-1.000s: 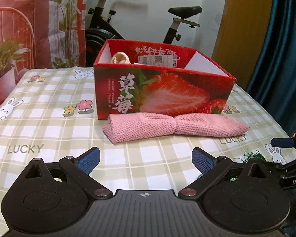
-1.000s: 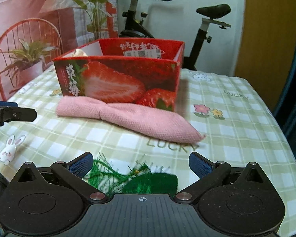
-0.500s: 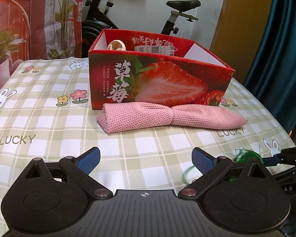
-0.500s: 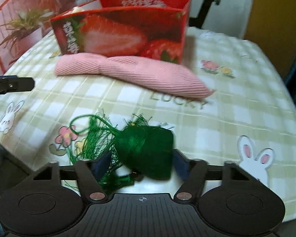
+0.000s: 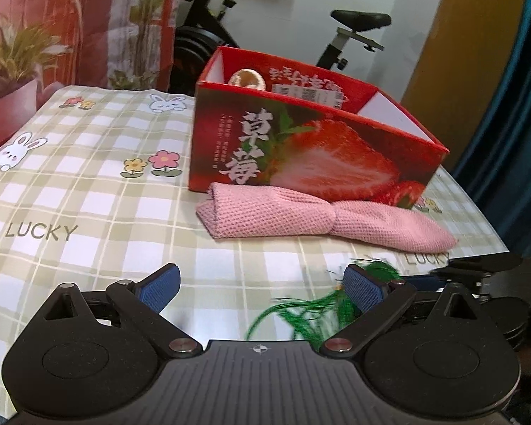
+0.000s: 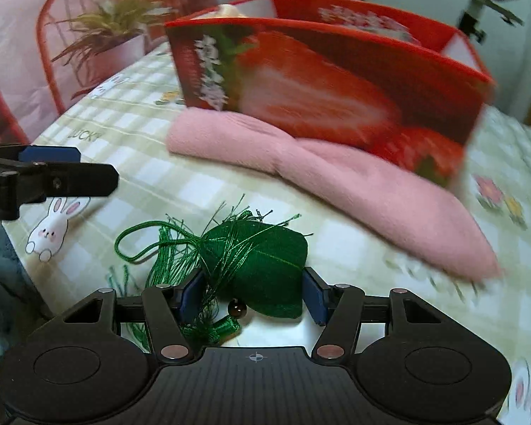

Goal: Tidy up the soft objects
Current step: 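Lower the right gripper around the green tasseled item, then close the right gripper on the green tasseled item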

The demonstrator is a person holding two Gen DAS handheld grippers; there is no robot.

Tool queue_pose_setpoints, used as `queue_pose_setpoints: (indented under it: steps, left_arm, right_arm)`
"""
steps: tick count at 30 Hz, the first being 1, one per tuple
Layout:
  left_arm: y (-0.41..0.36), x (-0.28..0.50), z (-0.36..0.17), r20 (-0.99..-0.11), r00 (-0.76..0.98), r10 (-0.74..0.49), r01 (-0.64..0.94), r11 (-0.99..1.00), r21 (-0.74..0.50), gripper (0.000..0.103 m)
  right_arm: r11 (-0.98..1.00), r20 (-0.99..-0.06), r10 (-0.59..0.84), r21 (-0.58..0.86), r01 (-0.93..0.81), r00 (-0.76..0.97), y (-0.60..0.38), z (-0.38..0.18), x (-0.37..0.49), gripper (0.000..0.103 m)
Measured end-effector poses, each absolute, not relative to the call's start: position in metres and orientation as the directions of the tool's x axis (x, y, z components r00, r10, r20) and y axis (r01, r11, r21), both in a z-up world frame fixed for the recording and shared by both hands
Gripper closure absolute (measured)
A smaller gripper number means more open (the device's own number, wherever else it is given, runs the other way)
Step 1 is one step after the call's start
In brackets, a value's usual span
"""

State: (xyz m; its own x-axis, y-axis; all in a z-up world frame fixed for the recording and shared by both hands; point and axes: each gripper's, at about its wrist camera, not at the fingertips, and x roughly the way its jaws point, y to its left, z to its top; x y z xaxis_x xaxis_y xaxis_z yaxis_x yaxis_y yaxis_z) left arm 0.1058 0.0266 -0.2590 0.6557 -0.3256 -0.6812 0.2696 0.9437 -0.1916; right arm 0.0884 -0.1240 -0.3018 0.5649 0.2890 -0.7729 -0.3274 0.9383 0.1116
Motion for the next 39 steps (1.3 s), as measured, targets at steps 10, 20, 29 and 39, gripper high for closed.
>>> queue_pose_setpoints:
  steps: [10, 20, 29, 39]
  left_arm:
    - [0.029, 0.111, -0.264, -0.693, 0.644, -0.323, 0.258, 0.945, -0.201, 0.003]
    - [0.007, 0.117, -0.266, -0.711, 0.597, -0.371, 0.344, 0.919, -0.190, 0.012]
    - [-0.015, 0.128, -0.278, -0.727, 0.489, -0.482, 0.409, 0.863, -0.298, 0.046]
    - [-0.024, 0.130, -0.291, -0.730, 0.435, -0.528, 0.425, 0.835, -0.351, 0.059]
  right_arm:
    - [0.932, -0.745, 0.329, 0.158, -0.326, 0.581, -0.111, -0.310, 0.094, 0.039]
    - [0.936, -0.658, 0.347, 0.197, -0.292, 0.669, -0.137, -0.299, 0.073, 0.037]
    - [0.921, -0.644, 0.387, 0.236, -0.310, 0.660, -0.139, -0.310, 0.076, 0.042]
    - [0.906, -0.625, 0.422, 0.260, -0.334, 0.657, -0.130, -0.317, 0.081, 0.050]
